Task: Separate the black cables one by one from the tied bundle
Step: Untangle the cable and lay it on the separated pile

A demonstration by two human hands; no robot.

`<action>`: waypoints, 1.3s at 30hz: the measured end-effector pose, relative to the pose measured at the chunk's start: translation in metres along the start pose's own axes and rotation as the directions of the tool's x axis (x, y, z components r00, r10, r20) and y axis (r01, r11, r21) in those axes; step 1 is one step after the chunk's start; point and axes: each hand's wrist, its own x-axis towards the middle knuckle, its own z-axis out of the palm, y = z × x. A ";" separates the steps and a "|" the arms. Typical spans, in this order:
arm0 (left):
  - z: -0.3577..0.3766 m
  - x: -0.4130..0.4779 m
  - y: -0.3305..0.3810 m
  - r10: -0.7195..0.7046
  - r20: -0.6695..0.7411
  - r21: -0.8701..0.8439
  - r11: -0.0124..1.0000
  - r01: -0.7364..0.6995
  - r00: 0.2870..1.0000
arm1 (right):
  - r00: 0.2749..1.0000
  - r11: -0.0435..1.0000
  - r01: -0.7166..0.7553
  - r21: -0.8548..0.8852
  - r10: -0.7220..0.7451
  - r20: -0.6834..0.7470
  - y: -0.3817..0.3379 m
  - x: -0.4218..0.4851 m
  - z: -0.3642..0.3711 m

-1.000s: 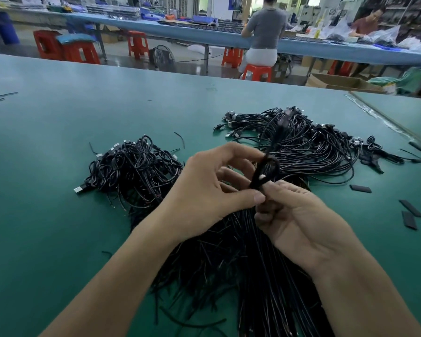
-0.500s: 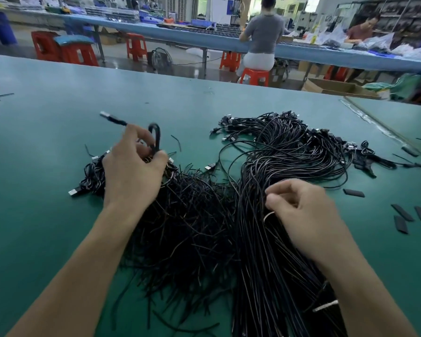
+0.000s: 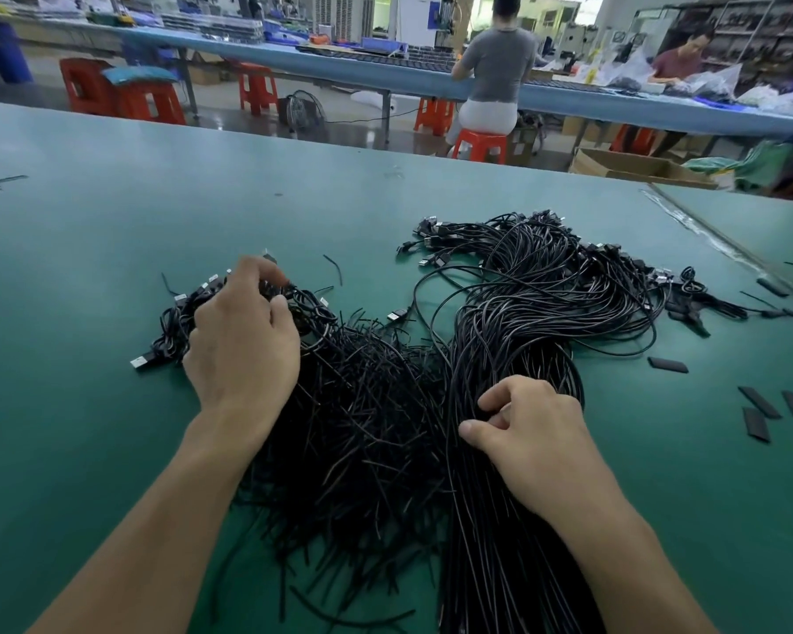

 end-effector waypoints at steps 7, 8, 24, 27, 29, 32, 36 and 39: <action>-0.004 -0.007 0.019 0.270 -0.048 -0.015 0.962 -0.271 0.962 | 0.998 0.997 0.040 0.069 -0.043 0.044 -0.004 0.003 -0.010; -0.004 -0.009 0.023 0.331 -0.034 0.008 0.944 -0.330 0.943 | 0.999 0.999 0.054 0.002 -0.054 0.006 -0.004 0.002 -0.010; 0.003 -0.026 0.034 0.386 0.231 -0.101 0.923 -0.372 0.893 | 0.967 0.971 0.232 -0.064 -0.237 -0.097 -0.014 -0.006 0.012; 0.003 -0.028 0.033 0.431 0.381 -0.137 0.901 -0.411 0.818 | 0.964 0.949 0.256 0.185 -0.237 -0.118 -0.016 -0.003 -0.002; 0.003 -0.030 0.035 0.456 0.492 -0.149 0.884 -0.444 0.741 | 0.960 0.881 0.279 0.381 -0.271 -0.078 -0.021 -0.004 -0.016; 0.006 -0.034 0.037 0.482 0.552 -0.237 0.873 -0.426 0.681 | 0.887 0.708 0.367 0.603 -0.462 0.003 -0.037 -0.015 -0.029; 0.007 -0.039 0.033 0.556 0.600 -0.564 0.804 -0.188 0.575 | 0.690 0.536 0.399 0.744 -0.710 0.141 -0.063 -0.041 -0.035; 0.015 -0.038 0.038 0.508 0.529 -0.521 0.827 -0.212 0.679 | 0.609 0.570 0.397 0.719 -0.750 0.259 -0.067 -0.047 -0.042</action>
